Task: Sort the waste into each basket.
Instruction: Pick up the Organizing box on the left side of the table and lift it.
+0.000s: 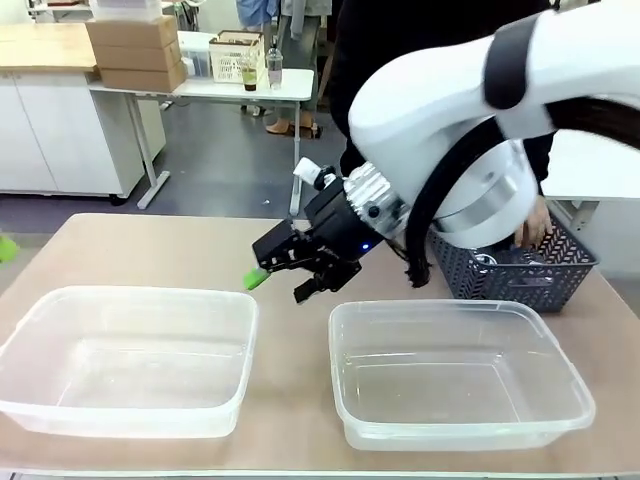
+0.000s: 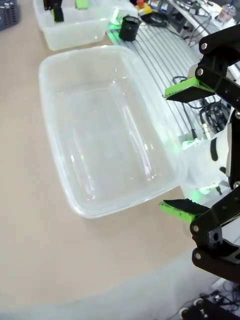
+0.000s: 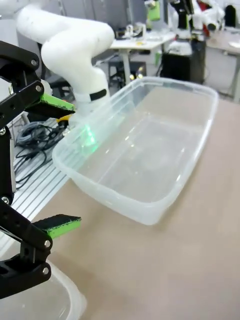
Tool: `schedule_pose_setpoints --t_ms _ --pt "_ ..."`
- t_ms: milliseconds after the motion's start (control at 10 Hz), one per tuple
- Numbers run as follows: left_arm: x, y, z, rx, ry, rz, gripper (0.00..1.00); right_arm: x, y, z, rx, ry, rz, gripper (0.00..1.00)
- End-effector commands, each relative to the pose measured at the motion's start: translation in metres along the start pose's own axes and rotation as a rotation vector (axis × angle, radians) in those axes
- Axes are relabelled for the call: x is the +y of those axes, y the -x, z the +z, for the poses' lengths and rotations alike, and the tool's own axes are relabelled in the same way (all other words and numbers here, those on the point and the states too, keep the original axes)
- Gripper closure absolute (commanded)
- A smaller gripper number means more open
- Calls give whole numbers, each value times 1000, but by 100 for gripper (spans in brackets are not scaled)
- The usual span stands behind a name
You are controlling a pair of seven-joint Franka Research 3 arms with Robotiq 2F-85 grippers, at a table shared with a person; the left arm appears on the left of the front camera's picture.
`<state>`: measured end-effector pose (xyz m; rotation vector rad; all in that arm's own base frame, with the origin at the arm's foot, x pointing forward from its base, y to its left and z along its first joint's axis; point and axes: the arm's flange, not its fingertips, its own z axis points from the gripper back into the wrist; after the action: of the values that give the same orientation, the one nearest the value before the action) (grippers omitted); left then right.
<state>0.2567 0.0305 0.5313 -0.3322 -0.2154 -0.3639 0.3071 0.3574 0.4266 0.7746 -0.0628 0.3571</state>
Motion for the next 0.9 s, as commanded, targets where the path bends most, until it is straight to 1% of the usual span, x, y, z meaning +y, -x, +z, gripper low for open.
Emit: schedule_pose_setpoints --t_ms 0,100,200,300,400,500,600,700,800 --pt "5 -9 0 -31 -53 25 0 -2 10 19 -20 -44 -50 0" --pt "0 0 0 0 0 0 0 0 0 0 0 0 0 0" --pt "2 -15 -30 99 -82 58 0 19 -8 -29 74 166 -47 0" --pt "12 -13 -64 192 -85 108 0 39 -13 -52 113 247 -79 0" --pt "20 -2 -88 255 -90 169 0 48 -17 -70 132 328 -157 0" --pt "24 8 -114 286 -108 191 0 55 -21 -82 118 414 -181 0" --pt "28 15 -144 271 -112 193 0 64 -21 -91 121 475 -153 0" --pt "31 15 -164 193 -110 173 0 65 -17 -87 100 502 -137 0" --pt "34 -29 -89 283 -90 176 0 39 5 -82 97 386 -119 0"
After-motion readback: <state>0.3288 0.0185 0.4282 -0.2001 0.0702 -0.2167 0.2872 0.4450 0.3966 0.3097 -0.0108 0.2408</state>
